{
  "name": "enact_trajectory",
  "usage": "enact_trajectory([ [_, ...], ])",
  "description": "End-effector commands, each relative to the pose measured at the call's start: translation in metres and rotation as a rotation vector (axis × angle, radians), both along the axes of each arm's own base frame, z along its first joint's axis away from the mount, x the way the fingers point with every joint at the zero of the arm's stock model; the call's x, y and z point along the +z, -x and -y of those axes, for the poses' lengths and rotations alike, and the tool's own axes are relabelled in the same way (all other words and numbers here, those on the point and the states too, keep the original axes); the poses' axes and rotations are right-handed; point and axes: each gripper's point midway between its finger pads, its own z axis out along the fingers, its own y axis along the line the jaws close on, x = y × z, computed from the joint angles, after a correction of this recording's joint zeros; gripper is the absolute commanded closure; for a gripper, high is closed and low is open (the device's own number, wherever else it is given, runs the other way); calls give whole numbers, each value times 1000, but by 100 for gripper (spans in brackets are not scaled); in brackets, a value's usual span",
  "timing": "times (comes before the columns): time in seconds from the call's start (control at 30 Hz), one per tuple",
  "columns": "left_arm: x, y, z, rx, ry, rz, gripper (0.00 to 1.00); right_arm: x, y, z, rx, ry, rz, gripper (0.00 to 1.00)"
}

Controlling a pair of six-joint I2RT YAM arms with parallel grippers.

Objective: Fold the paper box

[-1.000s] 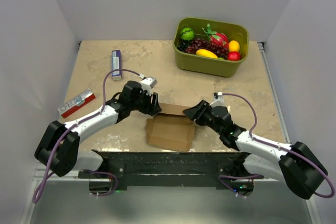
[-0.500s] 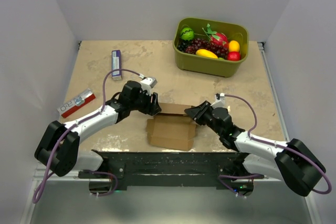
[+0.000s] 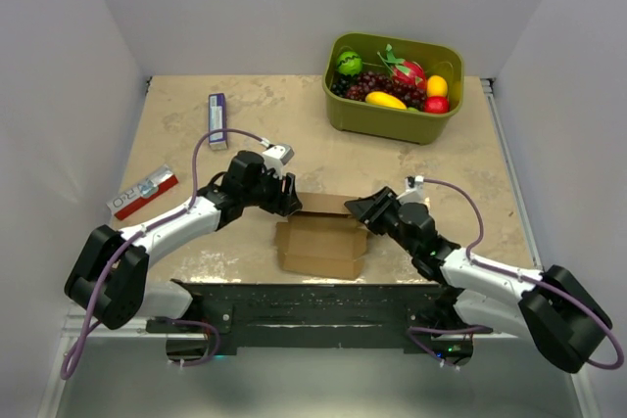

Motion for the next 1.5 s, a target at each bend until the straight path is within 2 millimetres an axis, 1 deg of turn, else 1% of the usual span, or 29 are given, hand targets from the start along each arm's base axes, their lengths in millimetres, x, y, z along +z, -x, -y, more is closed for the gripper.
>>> enact_trajectory([
  [0.0, 4, -2, 2, -10, 7, 4, 43, 15, 4, 10, 0, 60, 71, 42],
  [0.03, 4, -2, 2, -8, 7, 4, 44, 8, 8, 15, 5, 103, 55, 41],
  [0.07, 3, -2, 2, -7, 5, 2, 44, 15, 11, 18, 9, 111, 74, 40],
  [0.1, 3, -3, 2, -7, 5, 2, 44, 15, 13, 22, 13, 142, 91, 40],
  [0.13, 2, -3, 2, -7, 6, -1, 44, 7, 18, 26, 25, 174, 76, 40],
  [0.17, 1, -2, 3, -10, 6, -4, 44, 5, 21, 30, 26, 188, 75, 41],
  [0.2, 1, -2, 3, -10, 5, -6, 44, 14, 24, 33, 28, 185, 110, 41],
  [0.23, 1, -2, 3, -10, 6, -7, 45, 5, 29, 39, 27, 217, 85, 44],
  [0.27, 1, -2, 3, -9, 6, -5, 45, 4, 32, 41, 28, 219, 86, 46],
  [0.3, 2, -3, 3, -9, 8, -3, 45, 9, 33, 44, 23, 211, 102, 48],
  [0.33, 2, -3, 4, -10, 9, -1, 45, 2, 37, 46, 28, 221, 89, 52],
  [0.47, 3, -3, 4, -12, 14, 0, 45, -8, 38, 47, 28, 241, 57, 60],
  [0.57, 2, -2, 4, -12, 12, -4, 45, -16, 33, 44, 50, 306, 24, 64],
  [0.63, 3, -2, 4, -11, 12, 0, 45, -22, 27, 44, 50, 363, -3, 64],
  [0.73, 4, -3, 3, -9, 10, 5, 45, -18, 18, 43, 33, 398, 8, 65],
  [0.8, 5, -3, 3, -9, 11, 9, 45, -22, 13, 45, 19, 429, 4, 66],
  [0.83, 4, -3, 3, -9, 10, 6, 45, -20, 10, 44, 16, 431, 15, 66],
  [0.9, 5, -4, 3, -9, 13, 9, 45, -26, 7, 44, 14, 448, 9, 67],
  [0.93, 5, -4, 4, -9, 14, 8, 45, -24, 5, 40, 16, 438, 22, 67],
  [1.0, 5, -3, 5, -13, 16, 7, 45, -33, 3, 39, 22, 460, 7, 68],
  [1.07, 5, -3, 4, -13, 17, 6, 45, -35, -2, 38, 17, 470, 8, 69],
  [1.1, 6, -3, 5, -14, 18, 9, 45, -41, -2, 38, 18, 483, 0, 69],
  [1.13, 6, -3, 4, -12, 19, 8, 45, -39, -5, 36, 17, 478, 14, 70],
  [1.2, 7, -4, 5, -14, 20, 10, 45, -42, -7, 35, 21, 489, 17, 70],
  [1.33, 7, -4, 5, -14, 20, 10, 45, -38, -13, 26, 43, 475, 61, 71],
  [1.47, 7, -4, 6, -16, 22, 11, 45, -37, -14, 18, 68, 471, 87, 72],
])
